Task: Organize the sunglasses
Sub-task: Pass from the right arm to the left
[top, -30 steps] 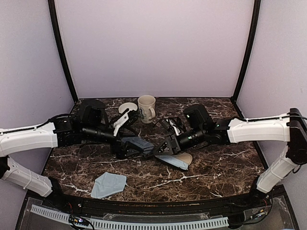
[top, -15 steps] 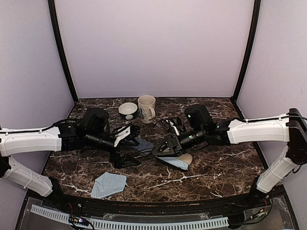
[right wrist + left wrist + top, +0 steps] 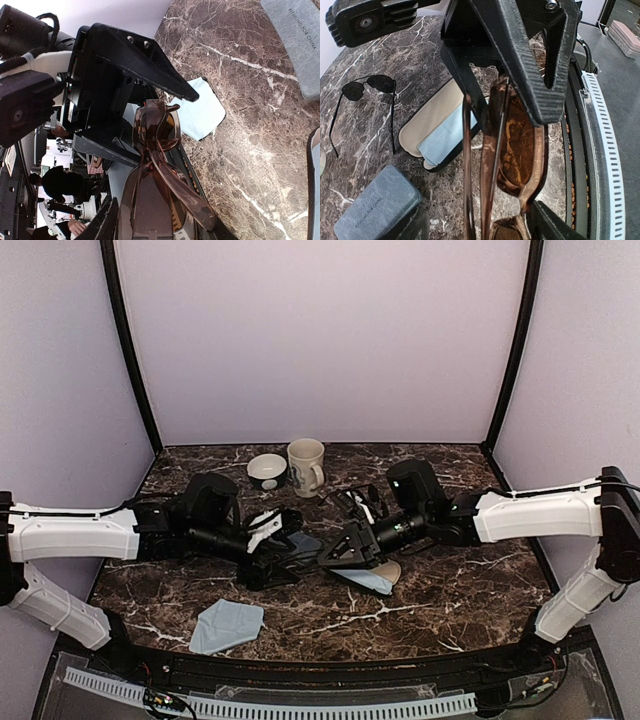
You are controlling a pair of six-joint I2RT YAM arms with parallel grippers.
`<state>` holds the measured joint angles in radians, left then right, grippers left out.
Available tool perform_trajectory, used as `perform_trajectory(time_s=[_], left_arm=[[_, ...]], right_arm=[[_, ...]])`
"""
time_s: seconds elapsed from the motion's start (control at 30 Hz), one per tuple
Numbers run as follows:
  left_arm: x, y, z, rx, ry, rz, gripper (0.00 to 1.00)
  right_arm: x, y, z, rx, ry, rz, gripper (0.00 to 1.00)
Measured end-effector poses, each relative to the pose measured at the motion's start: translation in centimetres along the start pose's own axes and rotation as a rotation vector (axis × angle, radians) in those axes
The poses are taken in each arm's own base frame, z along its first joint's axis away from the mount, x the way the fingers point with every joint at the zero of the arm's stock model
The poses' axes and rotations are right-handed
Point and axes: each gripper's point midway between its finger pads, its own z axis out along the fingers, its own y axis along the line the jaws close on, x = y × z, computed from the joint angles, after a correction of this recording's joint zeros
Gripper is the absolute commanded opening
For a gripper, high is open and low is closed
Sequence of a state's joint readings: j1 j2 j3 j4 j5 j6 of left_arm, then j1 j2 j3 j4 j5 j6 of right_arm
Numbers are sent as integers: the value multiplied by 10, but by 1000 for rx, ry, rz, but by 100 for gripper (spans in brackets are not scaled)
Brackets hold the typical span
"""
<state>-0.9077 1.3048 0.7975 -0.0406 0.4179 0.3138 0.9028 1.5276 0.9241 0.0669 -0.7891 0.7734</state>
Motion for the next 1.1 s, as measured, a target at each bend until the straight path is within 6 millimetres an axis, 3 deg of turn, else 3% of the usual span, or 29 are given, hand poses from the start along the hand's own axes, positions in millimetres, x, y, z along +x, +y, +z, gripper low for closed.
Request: perform_trajectory(time_s=[0.5, 0.77, 0.93, 1.1], left_arm=[[7, 2, 3, -46, 44, -7, 43], [8, 3, 3, -56, 47, -7, 41], [9, 3, 3, -58, 54, -8, 32], [11, 1, 3, -53, 66, -10, 29]], right_arm=[[-3, -5, 0, -2, -14, 9, 13], [-4, -6, 1, -3, -18, 7, 14], [-5, -8, 1, -4, -20, 7, 19], [-7, -9, 2, -7, -24, 9, 26]])
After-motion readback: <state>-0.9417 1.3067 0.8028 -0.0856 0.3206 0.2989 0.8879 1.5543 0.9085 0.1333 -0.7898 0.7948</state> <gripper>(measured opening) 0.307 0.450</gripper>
